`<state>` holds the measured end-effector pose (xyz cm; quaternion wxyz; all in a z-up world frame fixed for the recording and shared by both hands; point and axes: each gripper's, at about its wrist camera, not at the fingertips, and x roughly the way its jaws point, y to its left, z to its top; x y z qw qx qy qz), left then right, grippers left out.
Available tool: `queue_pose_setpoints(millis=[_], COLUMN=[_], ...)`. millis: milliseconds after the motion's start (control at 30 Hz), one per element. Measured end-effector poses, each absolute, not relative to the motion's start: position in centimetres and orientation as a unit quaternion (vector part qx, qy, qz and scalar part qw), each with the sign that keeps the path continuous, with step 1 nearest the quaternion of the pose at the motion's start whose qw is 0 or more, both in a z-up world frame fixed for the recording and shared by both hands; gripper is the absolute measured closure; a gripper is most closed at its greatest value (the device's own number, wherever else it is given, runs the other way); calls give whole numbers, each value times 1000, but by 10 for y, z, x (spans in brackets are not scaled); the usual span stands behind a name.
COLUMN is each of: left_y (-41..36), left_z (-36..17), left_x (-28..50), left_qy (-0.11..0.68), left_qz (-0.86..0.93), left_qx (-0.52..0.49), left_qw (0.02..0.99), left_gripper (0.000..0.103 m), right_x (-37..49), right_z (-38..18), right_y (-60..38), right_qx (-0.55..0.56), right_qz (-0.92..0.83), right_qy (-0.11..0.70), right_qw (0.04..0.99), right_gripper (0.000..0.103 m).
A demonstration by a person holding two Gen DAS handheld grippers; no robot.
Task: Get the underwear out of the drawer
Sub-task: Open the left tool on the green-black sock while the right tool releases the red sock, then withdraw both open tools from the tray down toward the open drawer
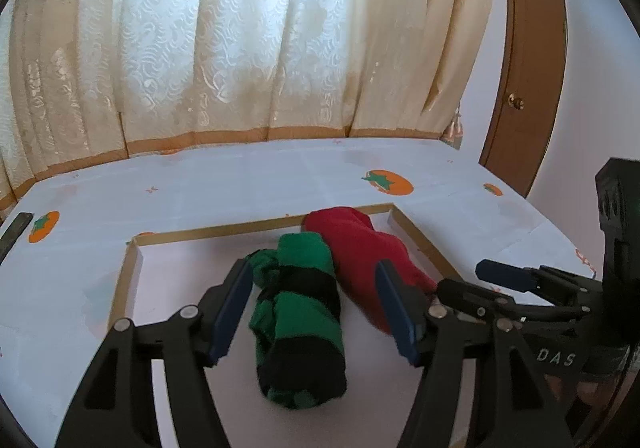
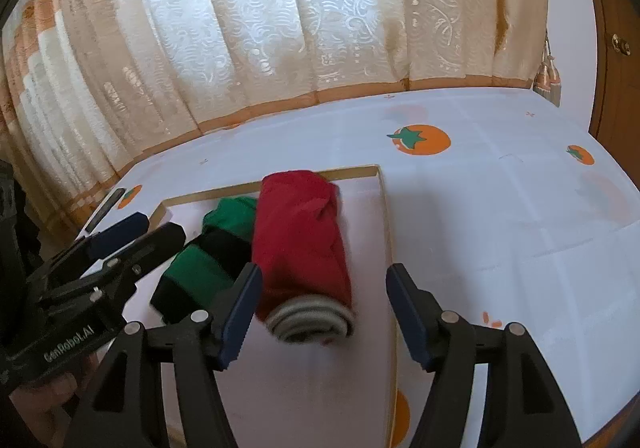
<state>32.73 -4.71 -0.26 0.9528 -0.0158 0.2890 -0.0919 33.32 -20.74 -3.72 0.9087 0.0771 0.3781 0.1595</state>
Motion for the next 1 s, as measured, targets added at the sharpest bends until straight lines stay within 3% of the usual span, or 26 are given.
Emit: queue_pose_setpoints(millis=[1000], left_y=[-24], left_z=[-6], left_x=[177], left_qy=[230], left_qz=[-122], left_qx=[-10], left_qw=[965], left_gripper=[32], right_x=[178], right_z=[-64], right_y=[-203], right_qx=[36], right_qz=[235], right_qy=[373], right_qw=[897], right_gripper=[34])
